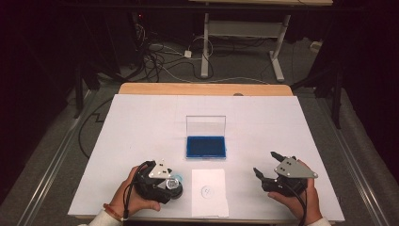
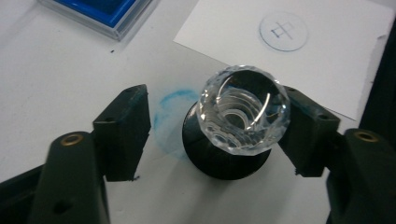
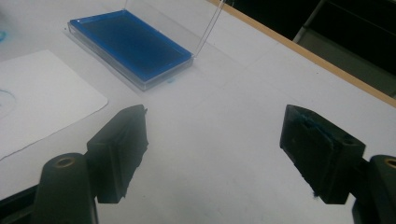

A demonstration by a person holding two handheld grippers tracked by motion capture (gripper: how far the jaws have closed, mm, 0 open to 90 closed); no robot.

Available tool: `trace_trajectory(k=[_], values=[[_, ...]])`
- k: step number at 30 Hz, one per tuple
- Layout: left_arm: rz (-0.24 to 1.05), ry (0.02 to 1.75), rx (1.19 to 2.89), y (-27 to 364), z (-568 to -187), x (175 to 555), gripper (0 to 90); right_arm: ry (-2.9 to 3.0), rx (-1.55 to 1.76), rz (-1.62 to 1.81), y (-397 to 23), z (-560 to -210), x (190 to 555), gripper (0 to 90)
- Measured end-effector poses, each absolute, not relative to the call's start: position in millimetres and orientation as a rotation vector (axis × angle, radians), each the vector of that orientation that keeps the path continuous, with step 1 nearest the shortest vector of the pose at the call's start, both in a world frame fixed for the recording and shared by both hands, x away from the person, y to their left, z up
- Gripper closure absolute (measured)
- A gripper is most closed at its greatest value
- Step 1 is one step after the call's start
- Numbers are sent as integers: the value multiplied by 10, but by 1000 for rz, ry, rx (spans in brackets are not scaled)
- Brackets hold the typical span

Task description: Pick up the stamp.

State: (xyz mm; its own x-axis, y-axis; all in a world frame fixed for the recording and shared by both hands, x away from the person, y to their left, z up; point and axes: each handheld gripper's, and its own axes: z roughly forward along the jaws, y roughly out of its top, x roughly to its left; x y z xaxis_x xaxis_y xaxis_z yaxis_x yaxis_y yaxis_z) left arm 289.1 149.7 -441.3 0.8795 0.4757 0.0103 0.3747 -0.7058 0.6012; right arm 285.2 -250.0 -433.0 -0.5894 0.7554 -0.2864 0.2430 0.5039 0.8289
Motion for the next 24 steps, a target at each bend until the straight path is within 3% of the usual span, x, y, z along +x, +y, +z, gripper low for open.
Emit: trace_trajectory(k=[17, 24], values=[[198, 555, 2469, 1434, -4416, 2893, 531, 2081, 796, 1041, -2505, -4304, 2810, 254], [199, 540, 2469, 1425, -4418, 2887, 533, 2092, 794, 1038, -2501, -4321, 2830, 251]])
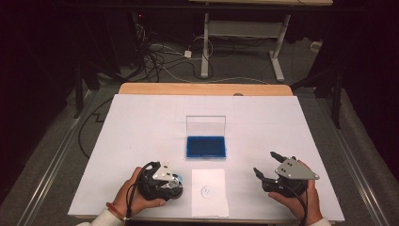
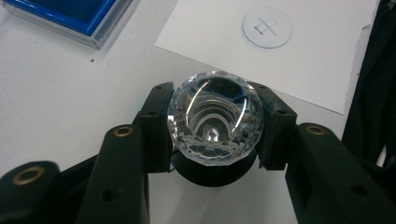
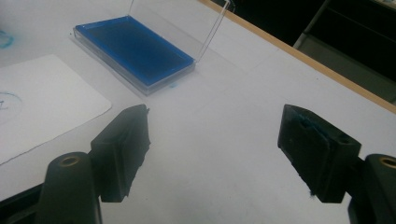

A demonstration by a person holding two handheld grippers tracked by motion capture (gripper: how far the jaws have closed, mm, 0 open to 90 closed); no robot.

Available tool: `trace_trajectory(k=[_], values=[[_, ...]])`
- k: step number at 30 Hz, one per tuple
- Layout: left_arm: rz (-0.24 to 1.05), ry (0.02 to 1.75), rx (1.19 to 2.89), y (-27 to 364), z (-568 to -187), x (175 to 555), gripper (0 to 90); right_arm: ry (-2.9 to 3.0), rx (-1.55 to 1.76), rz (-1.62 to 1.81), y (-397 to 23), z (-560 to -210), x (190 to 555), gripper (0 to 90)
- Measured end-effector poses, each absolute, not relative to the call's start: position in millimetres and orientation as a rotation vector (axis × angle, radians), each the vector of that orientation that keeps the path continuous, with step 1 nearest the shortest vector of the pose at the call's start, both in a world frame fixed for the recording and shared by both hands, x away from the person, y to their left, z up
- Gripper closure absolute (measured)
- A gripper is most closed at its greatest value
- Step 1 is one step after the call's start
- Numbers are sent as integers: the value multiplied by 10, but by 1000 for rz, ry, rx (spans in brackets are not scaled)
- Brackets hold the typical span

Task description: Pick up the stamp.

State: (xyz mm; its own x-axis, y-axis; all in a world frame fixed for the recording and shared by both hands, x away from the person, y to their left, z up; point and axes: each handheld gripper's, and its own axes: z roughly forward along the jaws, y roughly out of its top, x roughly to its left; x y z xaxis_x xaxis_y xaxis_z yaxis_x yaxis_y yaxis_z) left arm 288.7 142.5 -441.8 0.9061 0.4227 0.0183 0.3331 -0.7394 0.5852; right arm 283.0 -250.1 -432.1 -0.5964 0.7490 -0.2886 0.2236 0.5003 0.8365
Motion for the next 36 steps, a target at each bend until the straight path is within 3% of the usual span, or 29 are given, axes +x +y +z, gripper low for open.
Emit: trace_trajectory(k=[4, 13, 36], values=[[204, 559, 2460, 1452, -4415, 2881, 465, 2087, 799, 1036, -2502, -4312, 2838, 246], [235, 527, 2461, 1438, -4352, 2817, 540, 2089, 792, 1033, -2497, -4311, 2812, 254], [292, 506, 2435, 1487, -4283, 2828, 548, 2088, 819, 1047, -2581, -4326, 2818, 252]])
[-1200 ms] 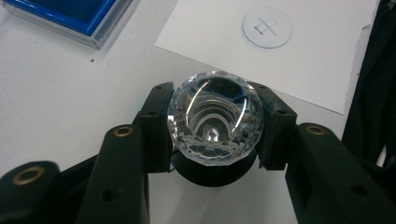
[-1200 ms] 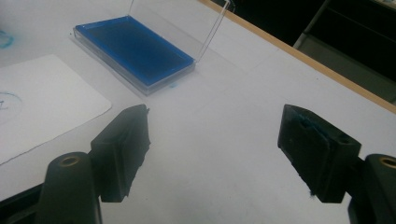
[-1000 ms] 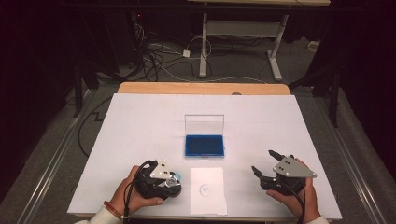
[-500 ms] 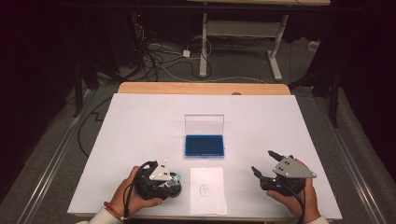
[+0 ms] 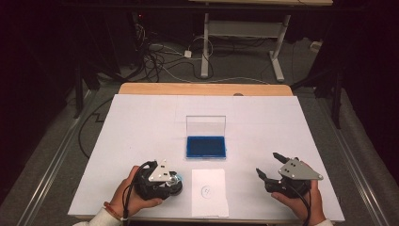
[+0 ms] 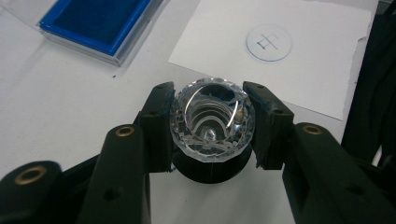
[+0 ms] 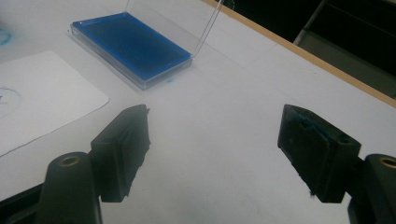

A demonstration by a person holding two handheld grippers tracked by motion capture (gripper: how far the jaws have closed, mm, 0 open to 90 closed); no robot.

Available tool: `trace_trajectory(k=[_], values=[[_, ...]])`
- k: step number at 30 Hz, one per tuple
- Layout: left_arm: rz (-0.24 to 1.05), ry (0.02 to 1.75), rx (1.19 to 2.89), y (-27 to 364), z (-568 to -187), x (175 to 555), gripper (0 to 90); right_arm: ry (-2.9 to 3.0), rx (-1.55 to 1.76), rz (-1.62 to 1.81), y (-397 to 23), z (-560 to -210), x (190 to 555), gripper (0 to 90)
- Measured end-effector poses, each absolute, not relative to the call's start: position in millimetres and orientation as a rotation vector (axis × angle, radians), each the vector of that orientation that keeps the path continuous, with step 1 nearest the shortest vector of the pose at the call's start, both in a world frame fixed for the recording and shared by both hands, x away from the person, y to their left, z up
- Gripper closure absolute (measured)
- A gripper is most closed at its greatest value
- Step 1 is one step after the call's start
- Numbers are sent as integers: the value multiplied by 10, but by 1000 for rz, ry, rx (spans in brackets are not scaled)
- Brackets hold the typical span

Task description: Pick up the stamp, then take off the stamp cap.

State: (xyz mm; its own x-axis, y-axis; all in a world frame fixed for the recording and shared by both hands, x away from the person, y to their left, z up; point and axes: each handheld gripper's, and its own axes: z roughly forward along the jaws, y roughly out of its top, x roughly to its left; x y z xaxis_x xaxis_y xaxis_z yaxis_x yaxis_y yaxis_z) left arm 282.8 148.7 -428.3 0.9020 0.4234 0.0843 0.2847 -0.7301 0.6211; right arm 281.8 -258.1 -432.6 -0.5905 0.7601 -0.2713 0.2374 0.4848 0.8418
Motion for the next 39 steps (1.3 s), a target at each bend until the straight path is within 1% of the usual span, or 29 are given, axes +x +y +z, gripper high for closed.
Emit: trace_trajectory(k=[4, 14, 21, 30, 33, 34, 39], values=[[335, 511, 2399, 1540, -4219, 2831, 548, 2097, 803, 1044, -2578, -4329, 2809, 252], [386, 559, 2329, 1701, -4091, 2899, 548, 2109, 804, 1029, -2536, -4346, 2820, 245], [399, 589, 2289, 1785, -4010, 3005, 548, 2112, 805, 1027, -2541, -4353, 2825, 243], [420, 595, 2267, 1774, -3953, 3076, 548, 2123, 792, 1018, -2527, -4360, 2820, 235], [417, 583, 2269, 1741, -3942, 3104, 548, 2112, 797, 1017, -2518, -4358, 2821, 220], [424, 582, 2270, 1727, -3939, 3112, 548, 2126, 791, 1012, -2515, -4365, 2831, 199], [419, 580, 2252, 1679, -3900, 3176, 548, 2126, 806, 1038, -2503, -4374, 2847, 182]])
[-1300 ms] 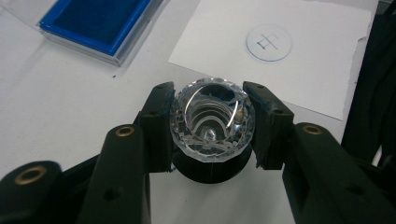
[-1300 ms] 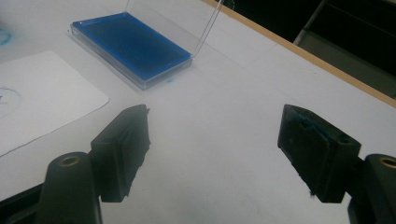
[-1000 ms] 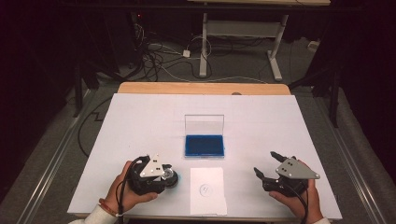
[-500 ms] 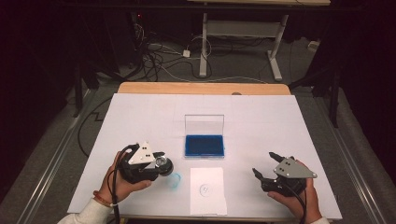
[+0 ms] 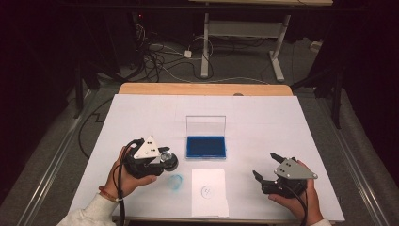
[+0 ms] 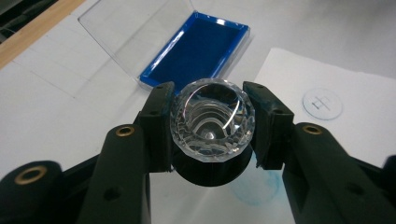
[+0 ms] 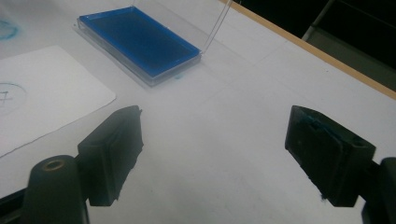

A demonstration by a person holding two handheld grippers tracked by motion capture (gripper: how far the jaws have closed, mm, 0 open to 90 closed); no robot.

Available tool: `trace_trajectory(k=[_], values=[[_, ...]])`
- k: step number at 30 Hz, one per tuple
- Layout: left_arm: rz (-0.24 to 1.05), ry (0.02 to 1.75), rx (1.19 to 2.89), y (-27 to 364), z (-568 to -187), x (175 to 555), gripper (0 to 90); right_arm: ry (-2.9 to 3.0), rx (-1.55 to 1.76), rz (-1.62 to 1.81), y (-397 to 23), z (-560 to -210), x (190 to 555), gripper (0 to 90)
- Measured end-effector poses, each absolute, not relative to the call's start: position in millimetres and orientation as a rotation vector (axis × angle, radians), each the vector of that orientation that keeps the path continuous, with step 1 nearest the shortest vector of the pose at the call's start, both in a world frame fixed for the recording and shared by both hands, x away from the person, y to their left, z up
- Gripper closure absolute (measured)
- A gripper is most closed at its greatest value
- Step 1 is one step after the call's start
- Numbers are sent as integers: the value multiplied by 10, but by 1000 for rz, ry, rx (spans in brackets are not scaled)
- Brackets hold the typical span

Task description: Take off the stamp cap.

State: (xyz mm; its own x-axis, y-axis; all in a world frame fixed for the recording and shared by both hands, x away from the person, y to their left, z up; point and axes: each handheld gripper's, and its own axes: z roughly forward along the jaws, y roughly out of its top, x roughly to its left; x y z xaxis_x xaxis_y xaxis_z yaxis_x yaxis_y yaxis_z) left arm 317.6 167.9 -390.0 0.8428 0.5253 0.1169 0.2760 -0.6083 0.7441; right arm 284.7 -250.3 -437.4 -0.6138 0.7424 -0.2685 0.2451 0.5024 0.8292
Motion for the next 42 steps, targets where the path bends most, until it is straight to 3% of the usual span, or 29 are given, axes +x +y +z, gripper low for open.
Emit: trace_trajectory(k=[11, 26, 34, 42], values=[[389, 553, 2157, 1460, -3779, 3393, 548, 2183, 726, 1086, -2280, -4352, 2944, 162], [306, 534, 2087, 1055, -3732, 3529, 549, 2239, 649, 1187, -1253, -4465, 3242, 179], [279, 544, 2086, 999, -3778, 3511, 549, 2209, 631, 1201, -1039, -4467, 3319, 181], [248, 558, 2077, 968, -3817, 3494, 549, 2220, 633, 1196, -951, -4526, 3350, 291]])
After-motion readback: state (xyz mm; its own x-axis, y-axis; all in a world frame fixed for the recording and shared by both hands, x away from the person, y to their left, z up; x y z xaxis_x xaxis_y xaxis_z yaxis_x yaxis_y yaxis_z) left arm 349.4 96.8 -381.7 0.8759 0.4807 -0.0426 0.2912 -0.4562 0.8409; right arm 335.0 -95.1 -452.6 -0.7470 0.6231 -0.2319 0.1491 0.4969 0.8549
